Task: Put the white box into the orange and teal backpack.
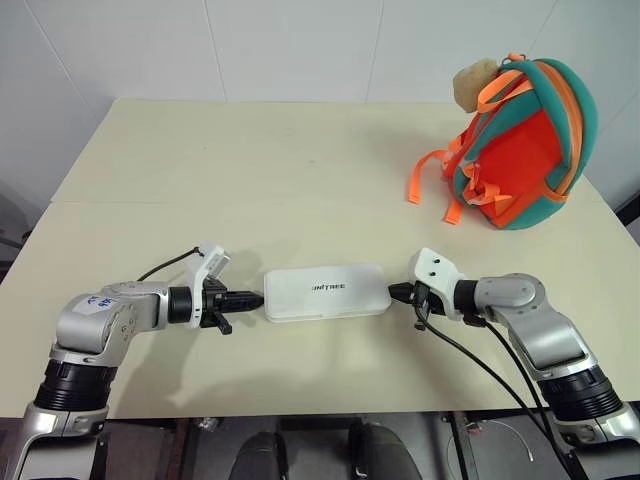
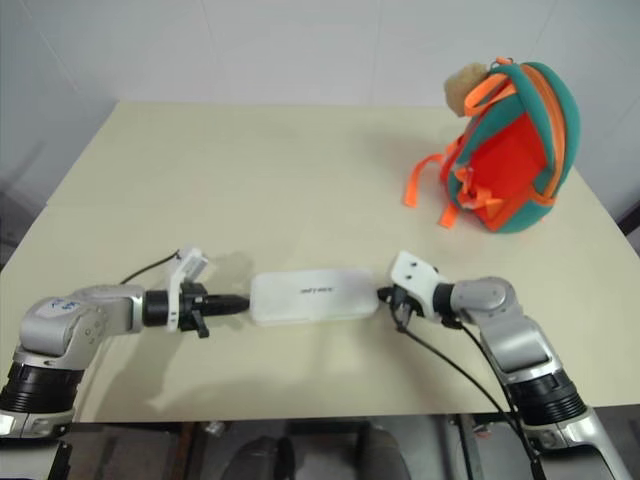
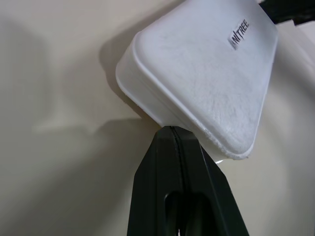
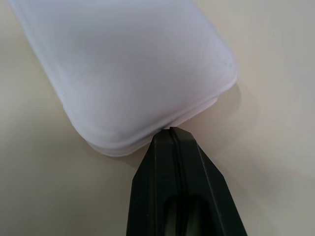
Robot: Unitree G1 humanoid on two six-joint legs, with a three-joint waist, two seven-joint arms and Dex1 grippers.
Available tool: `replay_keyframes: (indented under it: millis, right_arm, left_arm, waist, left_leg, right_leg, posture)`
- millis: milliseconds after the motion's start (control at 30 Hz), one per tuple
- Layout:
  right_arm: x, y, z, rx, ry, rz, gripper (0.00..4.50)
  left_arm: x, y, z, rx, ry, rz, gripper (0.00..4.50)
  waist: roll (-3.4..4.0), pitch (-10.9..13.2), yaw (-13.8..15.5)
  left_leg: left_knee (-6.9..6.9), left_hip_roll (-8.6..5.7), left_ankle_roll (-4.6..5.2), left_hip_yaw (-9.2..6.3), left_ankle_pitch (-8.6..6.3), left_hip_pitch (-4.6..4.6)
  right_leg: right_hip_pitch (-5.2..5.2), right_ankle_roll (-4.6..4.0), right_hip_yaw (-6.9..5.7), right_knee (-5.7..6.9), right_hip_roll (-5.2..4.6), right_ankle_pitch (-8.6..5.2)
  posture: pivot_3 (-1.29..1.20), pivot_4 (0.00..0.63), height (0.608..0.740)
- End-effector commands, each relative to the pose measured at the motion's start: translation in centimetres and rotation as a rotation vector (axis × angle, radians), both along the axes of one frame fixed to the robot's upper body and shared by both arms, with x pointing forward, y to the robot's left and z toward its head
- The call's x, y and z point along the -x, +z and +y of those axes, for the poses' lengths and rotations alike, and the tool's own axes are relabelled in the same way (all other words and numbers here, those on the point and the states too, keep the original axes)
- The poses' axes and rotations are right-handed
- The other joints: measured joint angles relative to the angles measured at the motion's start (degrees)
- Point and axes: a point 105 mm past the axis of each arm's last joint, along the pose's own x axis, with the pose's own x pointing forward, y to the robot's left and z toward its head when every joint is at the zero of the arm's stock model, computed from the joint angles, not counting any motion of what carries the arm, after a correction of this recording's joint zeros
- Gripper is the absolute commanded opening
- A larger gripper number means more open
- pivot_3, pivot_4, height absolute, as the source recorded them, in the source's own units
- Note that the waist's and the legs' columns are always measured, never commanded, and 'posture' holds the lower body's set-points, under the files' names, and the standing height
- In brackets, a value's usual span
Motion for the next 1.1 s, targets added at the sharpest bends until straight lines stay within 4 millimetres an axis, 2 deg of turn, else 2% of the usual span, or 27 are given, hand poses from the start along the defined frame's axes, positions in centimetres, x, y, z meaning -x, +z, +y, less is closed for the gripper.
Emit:
replay_keyframes:
  millis: [33,333,433,567,833,1100]
  right_arm:
    - [1.7,1.2,3.3,-0.051,0.151,-0.033,0.12]
    - [2.0,0.8,3.2,-0.036,0.149,-0.025,0.12]
    - [2.1,0.6,3.1,-0.029,0.146,-0.019,0.12]
    - [2.2,0.2,2.6,-0.018,0.138,-0.004,0.12]
    - [1.6,0.3,1.1,0.022,0.1,-0.009,0.12]
    - [1.1,0.3,-1.2,0.082,0.05,-0.023,0.12]
  left_arm:
    - [0.2,1.1,-1.9,0.04,-0.105,-0.047,0.0]
    - [0.2,0.3,-2.4,0.013,-0.152,-0.037,0.0]
    - [0.1,-0.6,-1.9,-0.014,-0.151,-0.028,0.0]
    - [-0.6,-0.8,-1.2,-0.011,-0.123,-0.043,0.0]
    - [-1.7,-1.1,0.4,-0.034,-0.104,-0.075,0.0]
    - [-1.9,-1.0,0.7,-0.033,-0.109,-0.08,0.0]
  waist:
    - [0.0,0.0,0.01]
    - [0.0,0.0,0.06]
    - [-0.01,-0.01,0.06]
    - [-0.01,-0.03,0.07]
    - [-0.03,-0.04,0.06]
    - [-0.02,-0.04,0.09]
  left_leg:
    - [-0.01,0.0,0.0,0.0,0.0,0.0]
    - [-0.03,-0.01,0.0,0.01,0.0,-0.01]
    - [-0.03,-0.01,0.0,0.01,0.0,0.0]
    - [-0.02,-0.01,0.0,0.01,0.0,0.02]
    - [-0.01,-0.01,0.01,-0.02,0.02,0.11]
    - [-0.02,-0.01,0.03,0.01,0.01,0.01]
  right_leg:
    - [0.0,0.0,0.0,-0.02,0.0,0.0]
    - [0.0,0.0,-0.02,-0.06,0.02,0.0]
    - [0.0,0.0,-0.02,-0.05,0.02,0.0]
    - [0.02,0.0,-0.02,-0.03,0.01,0.0]
    - [0.02,-0.06,-0.03,-0.08,0.01,-0.01]
    - [0.0,-0.05,-0.04,0.0,0.01,0.0]
  posture:
    - [0.0,0.15,0.74]
    - [0.0,0.15,0.74]
    - [0.0,0.15,0.74]
    - [0.0,0.15,0.74]
    - [0.0,0.15,0.74]
    - [0.0,0.15,0.74]
